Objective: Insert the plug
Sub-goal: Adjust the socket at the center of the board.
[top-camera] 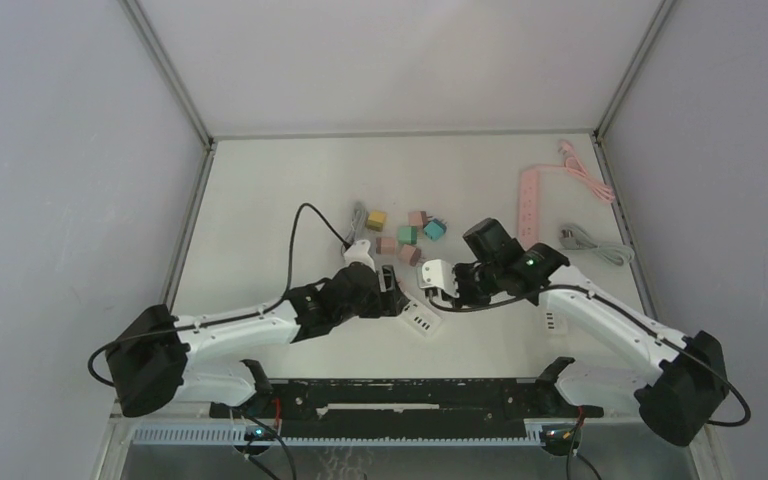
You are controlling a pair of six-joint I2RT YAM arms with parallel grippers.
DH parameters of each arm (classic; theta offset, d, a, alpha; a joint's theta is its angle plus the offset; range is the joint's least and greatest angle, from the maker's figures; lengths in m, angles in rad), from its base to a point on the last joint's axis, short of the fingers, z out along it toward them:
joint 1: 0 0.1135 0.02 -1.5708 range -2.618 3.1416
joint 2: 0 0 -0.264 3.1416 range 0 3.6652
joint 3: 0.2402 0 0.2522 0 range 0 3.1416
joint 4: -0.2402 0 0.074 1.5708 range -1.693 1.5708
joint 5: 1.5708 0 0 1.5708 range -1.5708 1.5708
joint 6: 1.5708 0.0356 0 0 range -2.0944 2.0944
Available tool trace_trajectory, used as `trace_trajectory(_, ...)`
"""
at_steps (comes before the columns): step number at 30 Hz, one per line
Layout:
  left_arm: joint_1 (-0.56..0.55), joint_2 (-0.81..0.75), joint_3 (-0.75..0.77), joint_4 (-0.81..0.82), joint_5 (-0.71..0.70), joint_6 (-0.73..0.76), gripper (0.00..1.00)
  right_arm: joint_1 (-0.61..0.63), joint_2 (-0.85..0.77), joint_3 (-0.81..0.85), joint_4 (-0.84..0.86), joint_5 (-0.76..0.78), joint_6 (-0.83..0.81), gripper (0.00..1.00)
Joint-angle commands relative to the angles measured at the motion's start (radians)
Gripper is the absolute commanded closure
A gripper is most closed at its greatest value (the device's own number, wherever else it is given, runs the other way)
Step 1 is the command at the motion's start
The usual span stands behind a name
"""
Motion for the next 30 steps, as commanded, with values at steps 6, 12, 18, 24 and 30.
trace_trajectory(6, -0.072, 0.175, 0.235, -0.237, -0.182, -0.192, 0.14, -0.039, -0.154, -0.097, 0.163, 0.049, 0.096, 1.0)
trace_trajectory(12, -0.08, 0.292, 0.353, -0.353, -0.211, -0.294, 0.05, -0.075, -0.224, -0.164, 0.209, 0.011, 0.112, 1.0)
trace_trajectory(18, -0.086, 0.45, 0.522, -0.539, -0.234, -0.349, 0.03, -0.1, -0.25, -0.194, 0.224, -0.006, 0.108, 1.0)
trace_trajectory(24, -0.094, 0.513, 0.581, -0.573, -0.267, -0.352, 0.04, -0.11, -0.254, -0.199, 0.224, -0.024, 0.1, 1.0)
trace_trajectory(30, -0.093, 0.558, 0.587, -0.579, -0.275, -0.317, 0.1, -0.111, -0.268, -0.198, 0.224, -0.043, 0.096, 1.0)
